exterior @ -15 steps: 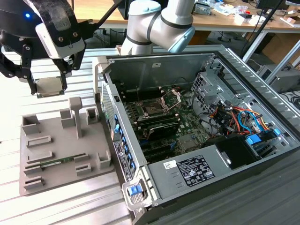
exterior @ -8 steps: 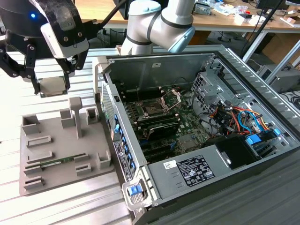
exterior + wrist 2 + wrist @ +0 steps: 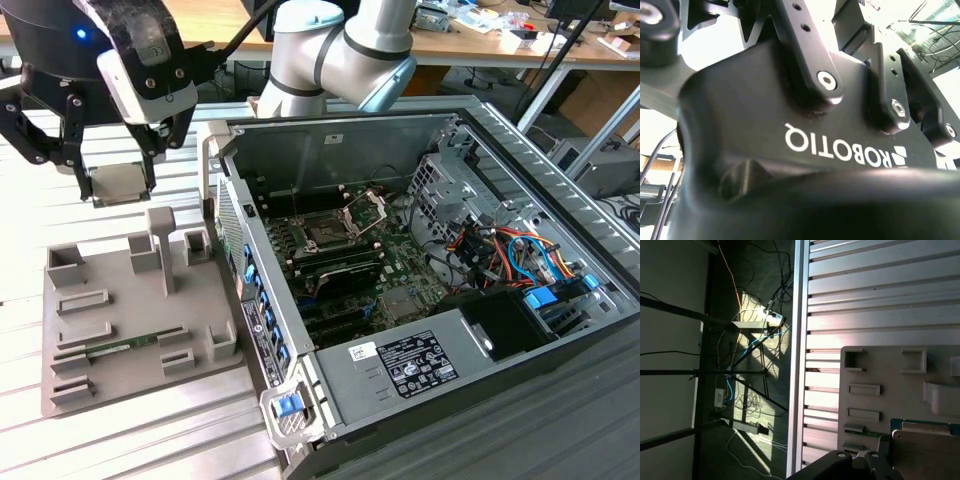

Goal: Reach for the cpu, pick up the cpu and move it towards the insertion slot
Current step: 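Pick up the cpu and move it towards the insertion slot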

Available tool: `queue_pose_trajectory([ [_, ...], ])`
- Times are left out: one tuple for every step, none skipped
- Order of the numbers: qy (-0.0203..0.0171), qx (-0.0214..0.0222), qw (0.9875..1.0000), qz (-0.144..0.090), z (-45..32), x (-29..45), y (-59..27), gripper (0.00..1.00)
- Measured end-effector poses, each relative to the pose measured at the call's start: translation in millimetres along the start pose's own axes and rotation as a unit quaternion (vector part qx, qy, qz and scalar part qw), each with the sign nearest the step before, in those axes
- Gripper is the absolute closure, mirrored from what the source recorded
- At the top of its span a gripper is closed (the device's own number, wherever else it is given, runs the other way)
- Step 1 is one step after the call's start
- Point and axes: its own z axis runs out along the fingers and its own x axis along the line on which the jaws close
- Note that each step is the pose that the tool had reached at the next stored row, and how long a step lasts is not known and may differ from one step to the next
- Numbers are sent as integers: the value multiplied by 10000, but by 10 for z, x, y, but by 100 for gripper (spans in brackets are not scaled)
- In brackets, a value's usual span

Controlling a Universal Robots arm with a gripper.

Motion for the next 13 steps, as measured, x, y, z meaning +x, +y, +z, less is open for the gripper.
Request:
queue_pose_trajectory([
  [0,0,10000,0,0,-7,0,45],
  [0,0,10000,0,0,-19,-1,45],
  [0,0,10000,0,0,-29,-2,45],
  [0,0,10000,0,0,-37,-3,45],
  [0,0,10000,0,0,-43,-3,45],
  [0,0,10000,0,0,-51,-4,45],
  [0,0,10000,0,0,-57,-4,45],
  [0,0,10000,0,0,-70,-5,45],
  [0,0,10000,0,0,-81,-6,45],
  [0,0,10000,0,0,-90,-6,45],
  [0,0,10000,0,0,-97,-7,45],
  [0,0,10000,0,0,-106,-7,45],
  [0,0,10000,0,0,-113,-8,45],
])
